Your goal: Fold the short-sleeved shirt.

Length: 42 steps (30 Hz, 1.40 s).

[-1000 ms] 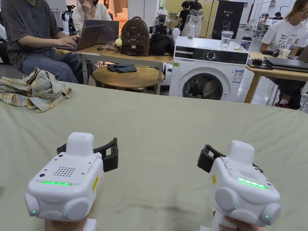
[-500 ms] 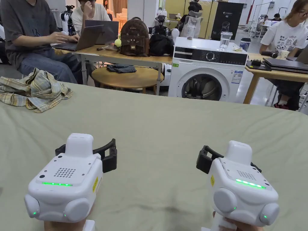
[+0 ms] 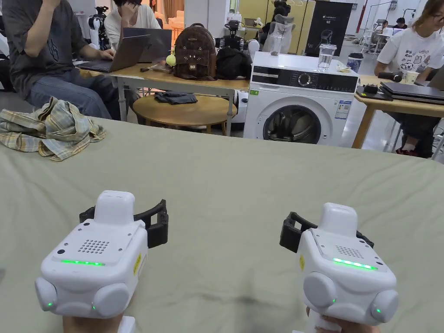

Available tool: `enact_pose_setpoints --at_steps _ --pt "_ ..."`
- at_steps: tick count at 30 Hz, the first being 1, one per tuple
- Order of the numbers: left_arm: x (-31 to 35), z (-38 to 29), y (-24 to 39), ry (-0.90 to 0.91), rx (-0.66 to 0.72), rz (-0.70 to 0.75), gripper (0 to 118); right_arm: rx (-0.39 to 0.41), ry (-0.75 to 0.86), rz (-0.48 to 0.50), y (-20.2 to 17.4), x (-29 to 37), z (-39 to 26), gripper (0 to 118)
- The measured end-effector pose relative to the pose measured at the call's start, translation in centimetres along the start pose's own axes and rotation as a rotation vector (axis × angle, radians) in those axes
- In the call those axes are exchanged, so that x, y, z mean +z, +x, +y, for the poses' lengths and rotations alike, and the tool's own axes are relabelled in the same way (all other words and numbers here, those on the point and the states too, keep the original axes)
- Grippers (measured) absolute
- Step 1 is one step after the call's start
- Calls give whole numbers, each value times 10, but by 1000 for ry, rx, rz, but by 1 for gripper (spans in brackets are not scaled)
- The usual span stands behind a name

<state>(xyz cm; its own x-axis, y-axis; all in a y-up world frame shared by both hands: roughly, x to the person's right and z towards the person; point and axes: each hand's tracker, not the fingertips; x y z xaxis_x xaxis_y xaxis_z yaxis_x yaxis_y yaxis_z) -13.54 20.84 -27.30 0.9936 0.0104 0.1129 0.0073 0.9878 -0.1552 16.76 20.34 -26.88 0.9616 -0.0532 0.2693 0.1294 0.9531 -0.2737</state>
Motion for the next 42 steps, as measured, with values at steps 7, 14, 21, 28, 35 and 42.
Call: enact_pose_setpoints --at_steps 7,14,21,28,35,42 --pt "1 0 -4 -3 1 14 80 16 7 -4 -2 1 2 89" --pt "-2 -1 -9 -13 9 28 80 34 12 -14 -4 -3 1 89" --pt "-1 -3 -11 -26 16 29 80 27 -4 -15 -3 -4 0 89" --pt "-1 -4 -11 -27 10 23 80 -6 -48 7 4 -12 0 89" --pt "-1 -6 -10 -25 -2 21 80 5 -78 37 5 -16 -3 89" --pt "-1 -7 -10 -25 -6 20 80 66 22 7 3 -10 -13 89"
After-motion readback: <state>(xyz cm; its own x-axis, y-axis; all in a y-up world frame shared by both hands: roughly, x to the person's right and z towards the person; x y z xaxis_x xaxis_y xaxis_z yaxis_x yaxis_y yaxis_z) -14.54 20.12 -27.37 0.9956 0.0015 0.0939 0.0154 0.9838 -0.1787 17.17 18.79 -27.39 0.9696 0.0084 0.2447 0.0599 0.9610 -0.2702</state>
